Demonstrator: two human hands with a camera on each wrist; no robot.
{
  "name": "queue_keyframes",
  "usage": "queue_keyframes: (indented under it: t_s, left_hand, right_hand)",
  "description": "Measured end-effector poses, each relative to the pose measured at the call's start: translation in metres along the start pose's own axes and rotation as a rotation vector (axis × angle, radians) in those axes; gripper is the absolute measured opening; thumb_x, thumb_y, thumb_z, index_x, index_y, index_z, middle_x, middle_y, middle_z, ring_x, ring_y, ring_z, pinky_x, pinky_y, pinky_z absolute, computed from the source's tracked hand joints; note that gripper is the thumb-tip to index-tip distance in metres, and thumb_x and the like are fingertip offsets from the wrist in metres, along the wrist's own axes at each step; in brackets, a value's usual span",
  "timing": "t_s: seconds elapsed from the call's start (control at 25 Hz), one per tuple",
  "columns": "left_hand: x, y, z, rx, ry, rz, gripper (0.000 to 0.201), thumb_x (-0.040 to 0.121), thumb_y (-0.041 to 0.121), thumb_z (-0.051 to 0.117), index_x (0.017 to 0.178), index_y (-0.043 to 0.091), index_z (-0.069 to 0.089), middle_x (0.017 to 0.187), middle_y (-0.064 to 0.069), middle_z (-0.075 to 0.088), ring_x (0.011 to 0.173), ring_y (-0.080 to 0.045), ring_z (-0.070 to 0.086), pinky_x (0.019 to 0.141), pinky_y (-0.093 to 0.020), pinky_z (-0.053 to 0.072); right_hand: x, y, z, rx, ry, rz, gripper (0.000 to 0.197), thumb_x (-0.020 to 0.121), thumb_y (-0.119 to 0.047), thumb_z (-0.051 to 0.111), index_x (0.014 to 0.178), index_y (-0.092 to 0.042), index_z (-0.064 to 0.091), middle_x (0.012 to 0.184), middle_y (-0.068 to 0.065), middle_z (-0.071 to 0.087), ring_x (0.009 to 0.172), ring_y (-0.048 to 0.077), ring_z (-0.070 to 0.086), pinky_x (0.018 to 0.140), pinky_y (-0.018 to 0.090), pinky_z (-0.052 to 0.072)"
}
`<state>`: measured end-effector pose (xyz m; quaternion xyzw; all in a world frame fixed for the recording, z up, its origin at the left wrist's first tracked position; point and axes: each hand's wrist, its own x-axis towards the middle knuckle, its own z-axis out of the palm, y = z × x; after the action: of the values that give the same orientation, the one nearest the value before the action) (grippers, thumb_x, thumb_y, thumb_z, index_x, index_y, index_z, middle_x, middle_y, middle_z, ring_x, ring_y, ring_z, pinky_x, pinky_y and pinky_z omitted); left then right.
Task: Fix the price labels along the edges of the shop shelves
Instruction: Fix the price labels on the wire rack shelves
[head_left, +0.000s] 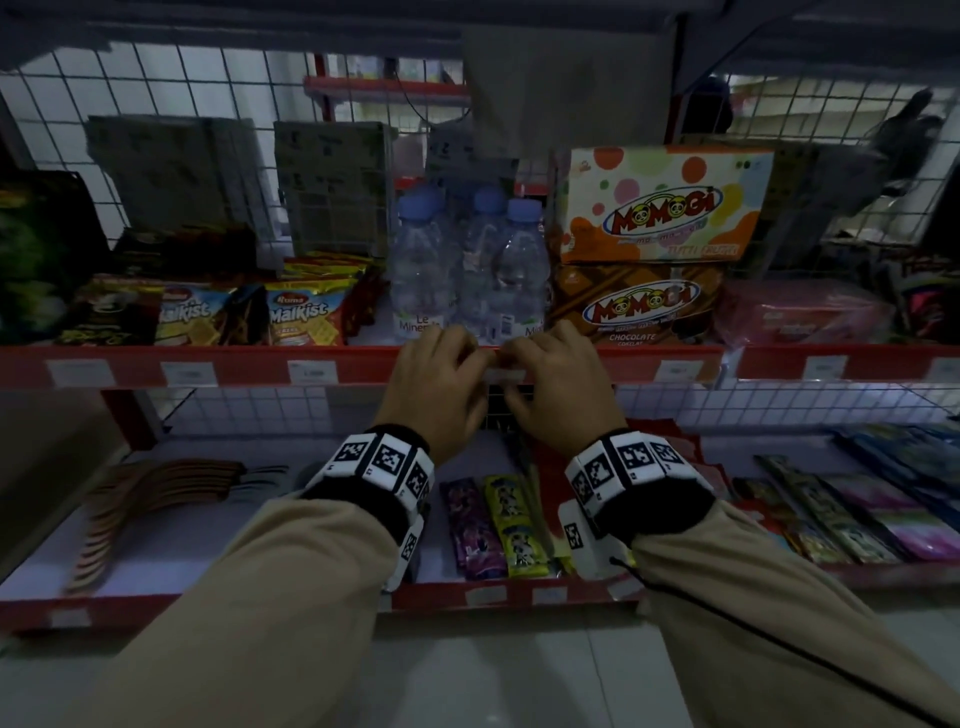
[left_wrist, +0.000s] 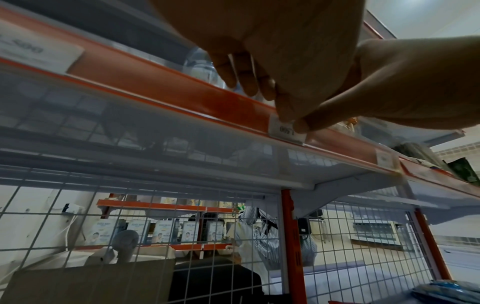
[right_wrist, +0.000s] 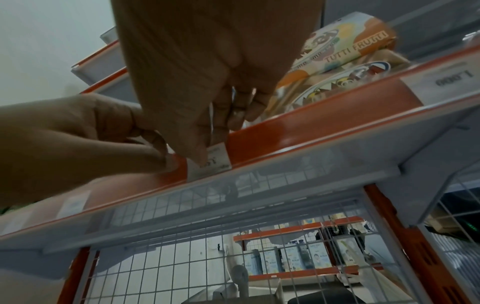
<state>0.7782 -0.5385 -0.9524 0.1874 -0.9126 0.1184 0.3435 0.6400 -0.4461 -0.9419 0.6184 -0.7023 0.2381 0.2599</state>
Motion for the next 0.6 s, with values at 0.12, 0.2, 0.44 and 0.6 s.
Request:
queue_keyframes:
  t_s: [0.12, 0.2, 0.44, 0.6]
  left_hand:
    - [-0.004, -0.004, -0.002, -0.060, 0.013, -0.032, 0.030, 0.076, 0.017, 0.065, 0.105, 0.008, 0.060, 0.100, -0.012, 0.052, 0.093, -0.029, 0.049, 0.078, -0.037, 0.041]
    - [-0.004, -0.009, -0.006, -0.103, 0.028, -0.027, 0.024, 0.079, 0.015, 0.064, 0.101, 0.008, 0.059, 0.098, -0.010, 0.052, 0.092, -0.026, 0.049, 0.078, -0.031, 0.038]
    - [-0.004, -0.010, -0.010, -0.121, 0.062, -0.092, 0.017, 0.085, 0.020, 0.058, 0.095, 0.007, 0.060, 0.094, -0.010, 0.054, 0.091, -0.028, 0.049, 0.077, -0.035, 0.038]
    - [0.002, -0.021, -0.014, -0.273, 0.069, -0.167, 0.025, 0.096, 0.025, 0.050, 0.107, 0.006, 0.060, 0.100, -0.012, 0.061, 0.100, -0.029, 0.051, 0.084, -0.037, 0.040]
  right_hand:
    - [0.007, -0.004, -0.002, -0.013, -0.065, 0.094, 0.027, 0.083, -0.030, 0.062, 0.105, -0.016, 0.065, 0.109, 0.007, 0.056, 0.103, 0.026, 0.045, 0.085, 0.040, 0.041]
    - [0.012, -0.005, -0.006, 0.059, -0.044, 0.142, 0.021, 0.085, -0.027, 0.063, 0.101, -0.016, 0.068, 0.109, 0.007, 0.052, 0.104, 0.026, 0.045, 0.086, 0.038, 0.043]
    - [0.031, -0.004, -0.022, 0.468, 0.015, 0.357, 0.007, 0.085, -0.011, 0.068, 0.088, -0.017, 0.070, 0.083, -0.002, 0.069, 0.080, 0.012, 0.063, 0.076, 0.032, 0.053]
    - [0.039, -0.007, -0.026, 0.707, 0.059, 0.456, 0.019, 0.081, -0.003, 0.070, 0.097, -0.010, 0.063, 0.093, 0.005, 0.068, 0.086, 0.016, 0.065, 0.078, 0.029, 0.055]
